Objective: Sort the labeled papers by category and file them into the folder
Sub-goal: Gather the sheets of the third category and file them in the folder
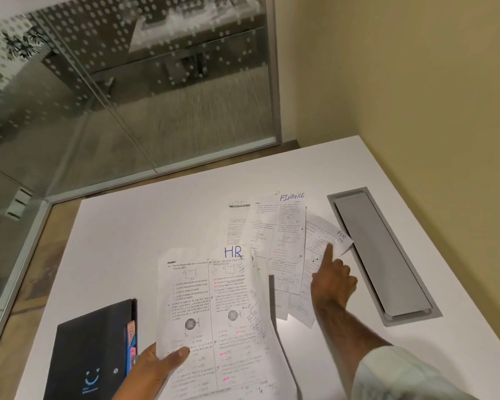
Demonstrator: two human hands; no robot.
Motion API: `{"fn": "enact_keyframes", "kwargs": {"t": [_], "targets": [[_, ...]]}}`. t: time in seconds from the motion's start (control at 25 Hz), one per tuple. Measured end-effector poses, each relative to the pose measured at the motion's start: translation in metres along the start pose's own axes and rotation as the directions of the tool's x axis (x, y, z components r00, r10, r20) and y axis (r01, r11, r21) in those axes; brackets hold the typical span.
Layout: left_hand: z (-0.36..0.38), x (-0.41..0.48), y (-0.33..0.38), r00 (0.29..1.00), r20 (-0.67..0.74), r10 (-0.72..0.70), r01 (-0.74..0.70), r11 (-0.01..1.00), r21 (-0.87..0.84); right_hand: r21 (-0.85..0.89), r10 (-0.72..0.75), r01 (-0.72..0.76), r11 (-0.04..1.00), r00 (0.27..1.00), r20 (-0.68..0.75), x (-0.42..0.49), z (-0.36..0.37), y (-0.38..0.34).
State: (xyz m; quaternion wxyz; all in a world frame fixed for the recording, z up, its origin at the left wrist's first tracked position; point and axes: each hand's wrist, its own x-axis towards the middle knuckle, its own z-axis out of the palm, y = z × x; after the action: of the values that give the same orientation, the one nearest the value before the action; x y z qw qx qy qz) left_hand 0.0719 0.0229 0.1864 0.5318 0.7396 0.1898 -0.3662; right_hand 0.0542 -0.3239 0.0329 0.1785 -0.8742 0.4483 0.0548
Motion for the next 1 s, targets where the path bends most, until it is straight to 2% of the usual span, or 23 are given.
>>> {"fn": "enact_keyframes", "kwargs": {"t": [0.08, 0.16, 0.2, 0.24, 0.32, 0.4, 0.48, 0.56, 0.6, 0.68, 0.76, 0.88, 1.0], "targets": [[-0.002, -0.004, 0.001, 1.0, -0.021, 0.011, -0.012, 1.0, -0.009, 0.248, 0.086, -0.082, 0.965, 0.996, -0.008, -0.01, -0.016, 0.0], [-0.004, -0.004, 0.0, 0.999, -0.038, 0.003, -0.006, 0.998, -0.056, 0.493, 0.18, -0.158, 0.855, 0.984, 0.004, -0.016, -0.025, 0.011], [-0.008, 0.001, -0.005, 0.999, -0.034, -0.004, 0.002, 0.997, -0.075, 0.555, 0.227, -0.199, 0.808, 0.974, 0.019, -0.019, -0.032, 0.02], [-0.006, -0.002, -0.003, 0.998, -0.056, 0.014, -0.018, 0.997, -0.078, 0.572, 0.269, -0.229, 0.788, 0.963, 0.014, -0.018, -0.036, 0.032], [-0.008, -0.001, -0.005, 0.997, -0.07, 0.027, -0.032, 0.997, -0.071, 0.519, 0.31, -0.254, 0.816, 0.95, -0.024, -0.016, -0.05, 0.063], [-0.009, 0.001, -0.01, 0.997, -0.074, 0.021, -0.028, 0.996, -0.088, 0.546, 0.306, -0.208, 0.811, 0.947, -0.094, -0.019, -0.077, 0.09], [-0.004, 0.002, -0.014, 0.998, -0.054, 0.041, -0.047, 0.994, -0.099, 0.607, 0.276, -0.132, 0.784, 0.949, -0.15, -0.028, -0.108, 0.12], [0.001, 0.006, -0.018, 0.995, 0.005, 0.101, -0.1, 0.99, -0.102, 0.718, 0.255, -0.086, 0.691, 0.958, -0.131, -0.041, -0.141, 0.137], [0.007, 0.007, -0.019, 0.99, 0.025, 0.141, -0.138, 0.986, -0.088, 0.798, 0.259, -0.105, 0.594, 0.964, -0.066, -0.05, -0.155, 0.138], [0.025, 0.007, -0.02, 0.982, 0.077, 0.172, -0.164, 0.981, -0.102, 0.894, 0.16, -0.192, 0.405, 0.977, 0.138, -0.064, -0.166, 0.137], [0.051, -0.003, -0.014, 0.974, 0.125, 0.191, -0.181, 0.98, -0.084, 0.887, 0.012, -0.328, 0.326, 0.939, 0.343, -0.079, -0.17, 0.125], [0.085, -0.008, -0.009, 0.954, 0.214, 0.212, -0.199, 0.977, -0.08, 0.836, -0.118, -0.43, 0.341, 0.863, 0.492, -0.1, -0.167, 0.1], [0.107, -0.013, 0.001, 0.925, 0.298, 0.235, -0.202, 0.969, -0.139, 0.827, -0.153, -0.441, 0.348, 0.844, 0.514, -0.103, -0.152, 0.089]]}}
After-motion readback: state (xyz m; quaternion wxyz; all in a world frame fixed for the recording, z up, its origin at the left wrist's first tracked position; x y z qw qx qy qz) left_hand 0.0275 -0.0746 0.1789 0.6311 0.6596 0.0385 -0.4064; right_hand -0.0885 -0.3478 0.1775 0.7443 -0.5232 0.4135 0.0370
